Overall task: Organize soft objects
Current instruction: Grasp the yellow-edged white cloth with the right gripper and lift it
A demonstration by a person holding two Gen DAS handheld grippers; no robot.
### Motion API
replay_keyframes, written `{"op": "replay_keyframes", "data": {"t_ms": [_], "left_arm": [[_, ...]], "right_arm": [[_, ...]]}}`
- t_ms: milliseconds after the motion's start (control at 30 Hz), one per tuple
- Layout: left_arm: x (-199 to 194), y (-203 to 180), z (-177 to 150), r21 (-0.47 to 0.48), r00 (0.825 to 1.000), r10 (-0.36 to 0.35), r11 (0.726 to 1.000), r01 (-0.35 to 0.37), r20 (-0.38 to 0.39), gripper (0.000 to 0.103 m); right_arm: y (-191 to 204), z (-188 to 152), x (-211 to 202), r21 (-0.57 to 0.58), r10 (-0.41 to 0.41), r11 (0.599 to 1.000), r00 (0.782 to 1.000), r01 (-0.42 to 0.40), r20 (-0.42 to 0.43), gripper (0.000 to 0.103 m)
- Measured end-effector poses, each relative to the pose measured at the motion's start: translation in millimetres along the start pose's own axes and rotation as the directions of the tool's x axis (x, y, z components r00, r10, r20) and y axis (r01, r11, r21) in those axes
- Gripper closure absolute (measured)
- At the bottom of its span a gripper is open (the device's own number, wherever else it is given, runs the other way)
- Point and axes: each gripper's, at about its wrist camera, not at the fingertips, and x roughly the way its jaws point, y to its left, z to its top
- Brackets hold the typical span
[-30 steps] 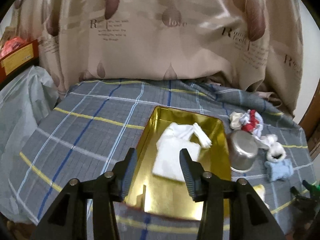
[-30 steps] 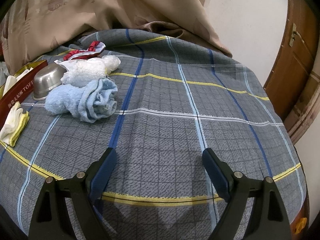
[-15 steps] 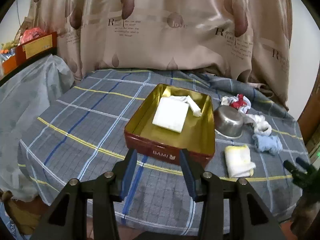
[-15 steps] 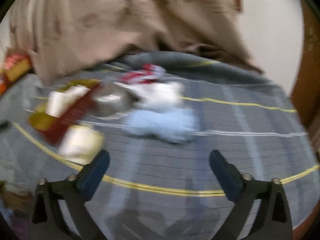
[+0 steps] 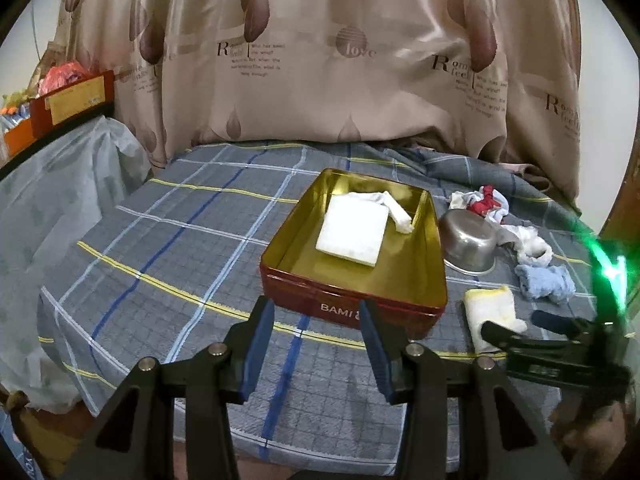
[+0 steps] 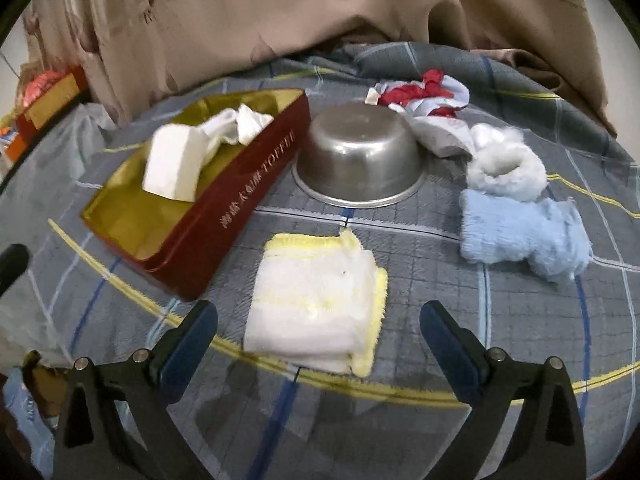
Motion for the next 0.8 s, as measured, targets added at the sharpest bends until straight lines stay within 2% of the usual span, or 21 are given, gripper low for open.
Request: {"op": "replay_keyframes", "data": {"t_ms": [67, 133, 167, 200, 233, 267, 333, 367, 533, 667, 800], "left_arm": [[-0.8, 2.7, 1.7, -0.013, 1.000, -0.007, 1.000, 0.007, 0.000, 0.058], [-1.2, 4.7, 3.3, -0.020, 1.000, -0.012, 1.000, 0.012, 0.001, 0.058], [-1.2, 5.4, 3.7, -0.023, 1.000, -0.012, 1.000, 0.012, 0.001, 0.058], [-0.8, 5.6, 3.9, -0.026, 1.000, -0.012, 1.000, 0.012, -0.001, 0.058], [-0.6, 5.6, 3.5, -0.026, 1.000, -0.013, 1.000, 0.013, -0.004, 0.058], [0.6, 5.4, 3.4, -0.026, 1.000, -0.013, 1.000, 0.013, -0.010, 0.058], [3.2, 4.6, 2.7, -0.024, 1.000, -0.012, 1.000, 0.011, -0.024, 0.058], [3.5, 4.2, 2.0, -0.023, 1.000, -0.011, 1.000, 0.011, -0.027, 0.058], [0.0, 2.7, 1.6, -0.018, 1.000, -0.003, 1.000, 0.003, -0.017, 0.058], [-0.8, 0.8, 1.5, -0.012, 1.000, 0.002, 1.000, -0.002, -0.011, 0.058], [-0.3, 0.5, 1.0, -0.006, 1.000, 0.003, 1.000, -0.003, -0.015, 0.058]], "right_arm": [[-0.9, 1.6, 9.2, 0.010, -0.028, 1.000, 0.999, 0.029, -0.024, 0.002], [-6.3, 2.4, 12.2, 0.027, -0.016, 0.999, 0.999, 0.017, -0.033, 0.004], [-6.8, 2.1, 13.4, 0.028, -0.018, 0.999, 0.999, 0.019, -0.032, 0.015], [-5.7, 1.3, 14.8, 0.025, -0.014, 1.000, 0.999, 0.015, -0.038, 0.033], [-3.7, 0.1, 13.4, 0.011, -0.008, 1.000, 0.999, 0.008, -0.035, 0.040], [-0.4, 0.4, 12.8, -0.013, -0.024, 1.000, 0.999, 0.023, -0.031, 0.054], [4.2, 0.4, 12.0, -0.044, -0.018, 0.999, 0.999, 0.016, -0.028, 0.069], [4.2, 0.1, 11.2, -0.045, -0.012, 0.999, 1.000, 0.011, -0.027, 0.084], [2.4, 7.0, -11.0, -0.028, 0.048, 0.998, 0.999, -0.048, 0.018, 0.084], [14.2, 36.5, -31.8, -0.042, 0.134, 0.990, 0.989, -0.132, 0.069, 0.084], [37.5, 72.5, -21.1, -0.054, 0.223, 0.974, 0.974, -0.221, 0.044, 0.083]]}}
